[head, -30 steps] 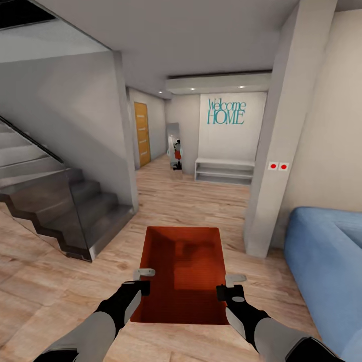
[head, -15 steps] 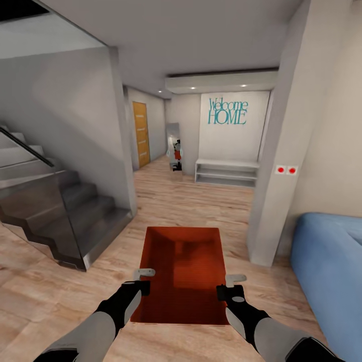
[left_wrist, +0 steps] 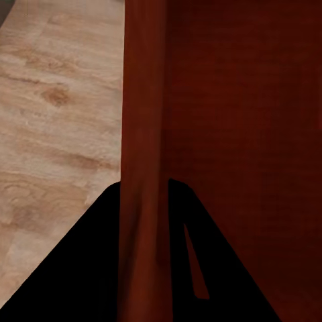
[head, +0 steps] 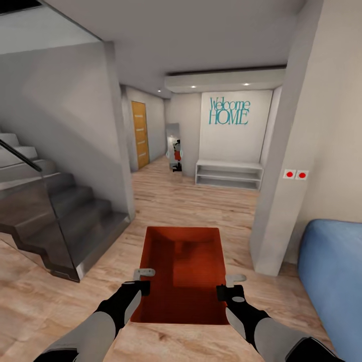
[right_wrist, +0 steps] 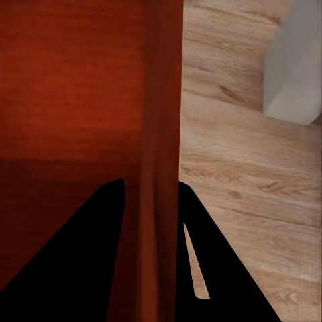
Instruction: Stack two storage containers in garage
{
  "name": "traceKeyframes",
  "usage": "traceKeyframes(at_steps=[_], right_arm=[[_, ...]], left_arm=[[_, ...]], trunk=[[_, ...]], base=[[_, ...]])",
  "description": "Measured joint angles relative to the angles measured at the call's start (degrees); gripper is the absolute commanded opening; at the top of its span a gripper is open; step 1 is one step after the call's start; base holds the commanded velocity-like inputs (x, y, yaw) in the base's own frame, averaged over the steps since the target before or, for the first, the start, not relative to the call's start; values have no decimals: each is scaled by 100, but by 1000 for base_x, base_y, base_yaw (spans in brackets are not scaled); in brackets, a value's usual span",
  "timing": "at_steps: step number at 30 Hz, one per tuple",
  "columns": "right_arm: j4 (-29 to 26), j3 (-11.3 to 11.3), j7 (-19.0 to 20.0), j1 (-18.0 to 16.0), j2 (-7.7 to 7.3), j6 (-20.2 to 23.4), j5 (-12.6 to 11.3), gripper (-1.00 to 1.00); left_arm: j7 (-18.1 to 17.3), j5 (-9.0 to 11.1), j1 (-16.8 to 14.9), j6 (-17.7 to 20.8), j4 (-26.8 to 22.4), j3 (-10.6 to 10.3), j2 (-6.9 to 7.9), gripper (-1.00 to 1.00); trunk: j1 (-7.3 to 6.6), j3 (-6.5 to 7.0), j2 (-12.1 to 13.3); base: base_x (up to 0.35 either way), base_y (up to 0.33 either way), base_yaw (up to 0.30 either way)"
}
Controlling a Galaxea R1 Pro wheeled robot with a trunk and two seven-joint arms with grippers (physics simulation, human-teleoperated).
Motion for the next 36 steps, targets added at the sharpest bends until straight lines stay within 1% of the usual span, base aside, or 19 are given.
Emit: traceKeyframes(at_steps=[36], right_arm=[[-11,2,1,0,-6,0,-2,-100]], left_arm=[[0,-13,0,-1,-8,9,-5,-100]], trunk=[[0,0,0]], base=[[323,0,0]])
